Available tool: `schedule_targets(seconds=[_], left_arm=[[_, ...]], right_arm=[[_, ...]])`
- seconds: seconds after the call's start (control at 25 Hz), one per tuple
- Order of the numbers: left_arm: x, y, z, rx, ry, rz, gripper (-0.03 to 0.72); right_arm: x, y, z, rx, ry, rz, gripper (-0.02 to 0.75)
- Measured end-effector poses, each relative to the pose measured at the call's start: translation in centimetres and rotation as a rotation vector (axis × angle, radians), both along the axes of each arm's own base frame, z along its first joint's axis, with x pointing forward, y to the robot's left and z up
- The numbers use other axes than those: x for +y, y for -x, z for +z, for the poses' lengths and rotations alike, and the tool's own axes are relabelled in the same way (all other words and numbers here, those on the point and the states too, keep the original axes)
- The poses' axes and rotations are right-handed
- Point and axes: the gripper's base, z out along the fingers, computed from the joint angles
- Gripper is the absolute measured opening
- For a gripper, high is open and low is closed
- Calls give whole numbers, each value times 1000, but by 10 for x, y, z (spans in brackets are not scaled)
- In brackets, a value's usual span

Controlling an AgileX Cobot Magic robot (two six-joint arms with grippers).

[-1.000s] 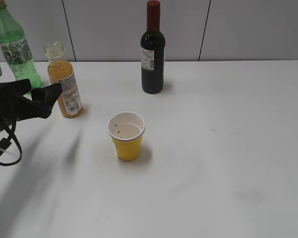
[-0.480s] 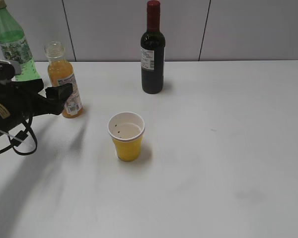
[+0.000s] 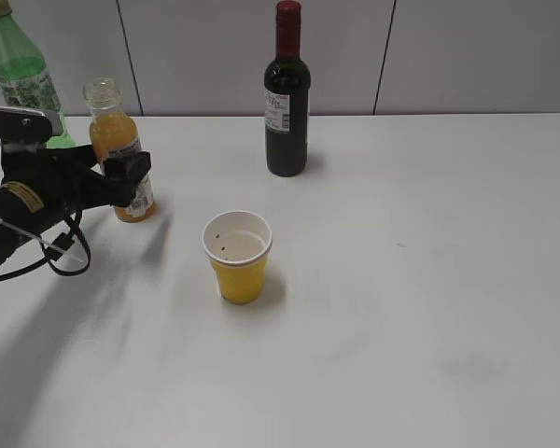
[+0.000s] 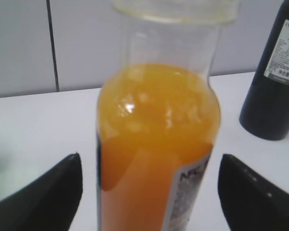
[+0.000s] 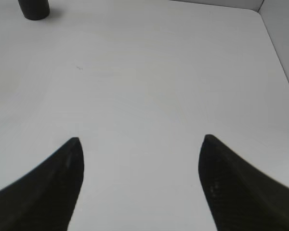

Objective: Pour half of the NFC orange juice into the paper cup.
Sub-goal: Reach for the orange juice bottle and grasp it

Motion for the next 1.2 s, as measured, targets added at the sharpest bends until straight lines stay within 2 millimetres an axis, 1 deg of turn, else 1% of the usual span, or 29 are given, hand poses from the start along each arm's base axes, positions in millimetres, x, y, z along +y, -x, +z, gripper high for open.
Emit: schedule_targets(seconds=[0.2,0.28,0.48,0.76,0.92,1.08,1.2], left_arm=[[-2,-11,-4,-3,15,2,675],[-3,-14,-8,6,12,3,675],[-4,-21,-7,-5,16,2,664],[-7,-26,-18,22,13,-25,651],[-7,-26,-18,26,15,-26,612],[-7,-26,-18,26,15,-26,554],[-7,-26,-18,26,15,-26,494]], right_arm=[[0,0,0,0,0,0,563],[0,0,0,0,0,0,563],[0,0,0,0,0,0,563],[0,0,0,0,0,0,563],[0,0,0,0,0,0,563],[0,0,0,0,0,0,563],[0,0,0,0,0,0,563]])
